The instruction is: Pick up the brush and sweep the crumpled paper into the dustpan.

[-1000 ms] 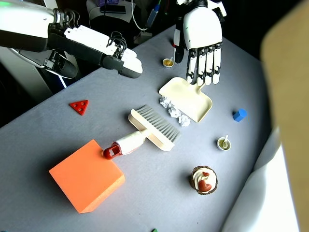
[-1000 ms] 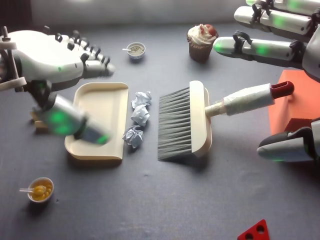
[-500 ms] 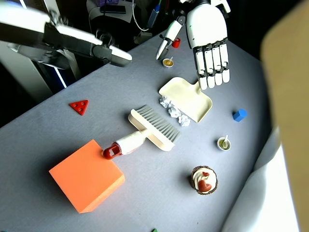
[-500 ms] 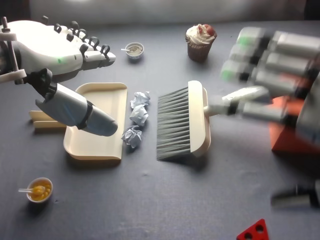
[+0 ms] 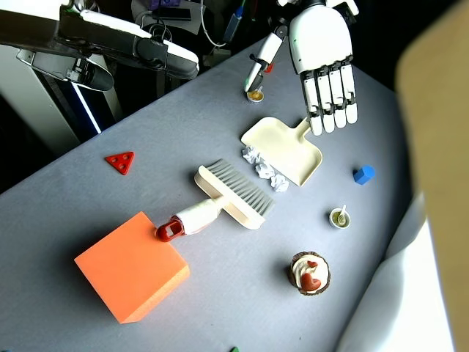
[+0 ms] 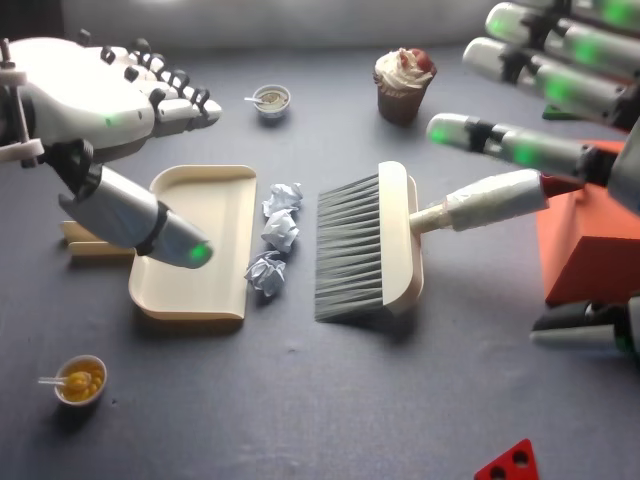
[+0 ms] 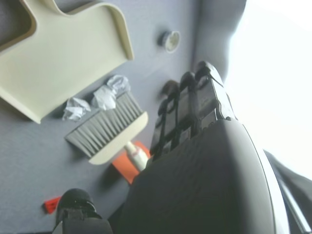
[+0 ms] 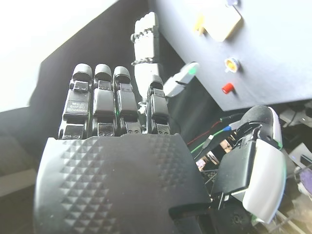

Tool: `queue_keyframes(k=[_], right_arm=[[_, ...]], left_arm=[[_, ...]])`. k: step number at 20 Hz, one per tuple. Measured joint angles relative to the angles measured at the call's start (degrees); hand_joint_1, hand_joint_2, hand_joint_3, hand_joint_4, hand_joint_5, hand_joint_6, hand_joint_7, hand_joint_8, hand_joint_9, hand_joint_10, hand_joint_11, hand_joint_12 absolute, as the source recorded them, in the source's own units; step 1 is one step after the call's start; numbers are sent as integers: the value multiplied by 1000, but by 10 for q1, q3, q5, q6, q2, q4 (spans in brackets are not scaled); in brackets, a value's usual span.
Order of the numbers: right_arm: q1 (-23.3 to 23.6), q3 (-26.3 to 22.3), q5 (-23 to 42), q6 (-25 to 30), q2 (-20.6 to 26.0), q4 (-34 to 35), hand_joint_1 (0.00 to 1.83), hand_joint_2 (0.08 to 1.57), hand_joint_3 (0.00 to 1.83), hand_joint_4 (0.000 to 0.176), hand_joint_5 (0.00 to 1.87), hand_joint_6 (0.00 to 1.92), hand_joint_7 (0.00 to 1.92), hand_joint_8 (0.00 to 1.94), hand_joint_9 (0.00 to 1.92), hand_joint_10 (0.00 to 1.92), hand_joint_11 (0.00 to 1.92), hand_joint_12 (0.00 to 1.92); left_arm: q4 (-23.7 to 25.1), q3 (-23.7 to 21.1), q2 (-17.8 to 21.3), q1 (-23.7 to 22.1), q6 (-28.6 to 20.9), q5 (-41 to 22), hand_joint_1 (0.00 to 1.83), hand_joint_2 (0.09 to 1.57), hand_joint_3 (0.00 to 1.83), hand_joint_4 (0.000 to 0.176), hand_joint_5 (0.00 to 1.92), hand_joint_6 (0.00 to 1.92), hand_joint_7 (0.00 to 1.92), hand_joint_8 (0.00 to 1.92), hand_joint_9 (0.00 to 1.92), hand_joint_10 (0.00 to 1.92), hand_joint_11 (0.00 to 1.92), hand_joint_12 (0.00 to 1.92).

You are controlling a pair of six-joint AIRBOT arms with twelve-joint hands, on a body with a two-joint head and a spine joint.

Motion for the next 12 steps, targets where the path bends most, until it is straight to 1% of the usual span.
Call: queue_keyframes(k=[1, 2, 3, 4, 5, 6, 8, 10, 11, 12], right_arm=[[0, 2, 0, -5, 1, 0, 0, 861, 11, 0, 78, 10, 104, 10, 105, 10, 84, 35], [0, 3, 0, -8, 1, -2, 0, 863, 10, 0, 76, 8, 107, 9, 109, 11, 94, 38], [0, 3, 0, -18, 1, -3, 0, 861, 8, 0, 80, 8, 109, 9, 112, 11, 95, 37], [0, 2, 1, -55, -1, 9, 0, 868, 9, 0, 98, 13, 126, 13, 125, 13, 104, 38], [0, 0, 6, -103, -3, 26, 0, 872, 9, 0, 90, 8, 120, 9, 122, 11, 99, 35], [3, 0, 9, -136, -5, 36, 0, 875, 9, 0, 104, 11, 138, 14, 142, 16, 118, 41], [10, -1, 30, -143, -9, 69, 0, 889, 11, 0, 86, 2, 120, 3, 129, 7, 112, 34], [18, -5, 41, -143, -14, 147, 0, 887, 8, 0, 95, 5, 117, 2, 122, 3, 97, 26], [19, -5, 36, -143, -14, 164, 0, 899, 11, 0, 112, 11, 131, 7, 135, 8, 116, 33], [21, -4, 28, -144, -15, 175, 0, 901, 10, 0, 111, 9, 134, 7, 137, 7, 118, 32]], left_arm=[[-1, 8, -2, 6, 1, -14, 458, 920, 17, 0, 0, 0, 28, 1, 39, 2, 24, 22], [-38, 17, -2, 10, 37, -30, 612, 914, 9, 0, 0, 0, 34, 5, 53, 8, 44, 30], [-97, 25, -2, 18, 98, -49, 731, 927, 11, 0, 0, 0, 29, 2, 41, 2, 25, 21], [-203, 33, -2, 35, 196, -76, 844, 933, 9, 0, 0, 0, 5, 0, 7, 0, 4, 4], [-299, 34, -2, 52, 280, -95, 983, 930, 4, 0, 0, 0, 0, 0, 1, 0, 0, 0], [-390, 34, -2, 70, 357, -111, 1014, 935, 5, 0, 0, 0, 0, 0, 0, 0, 0, 0], [-551, 31, -2, 101, 481, -141, 1017, 938, 5, 0, 0, 0, 0, 0, 0, 0, 8, 4], [-696, 20, -1, 123, 596, -170, 1009, 941, 5, 0, 0, 0, 0, 0, 0, 0, 6, 3], [-749, 13, -1, 131, 640, -180, 1000, 936, 3, 0, 0, 0, 0, 0, 7, 3, 8, 3], [-788, 10, -1, 140, 671, -186, 995, 930, 0, 0, 0, 0, 0, 0, 13, 5, 10, 4]])
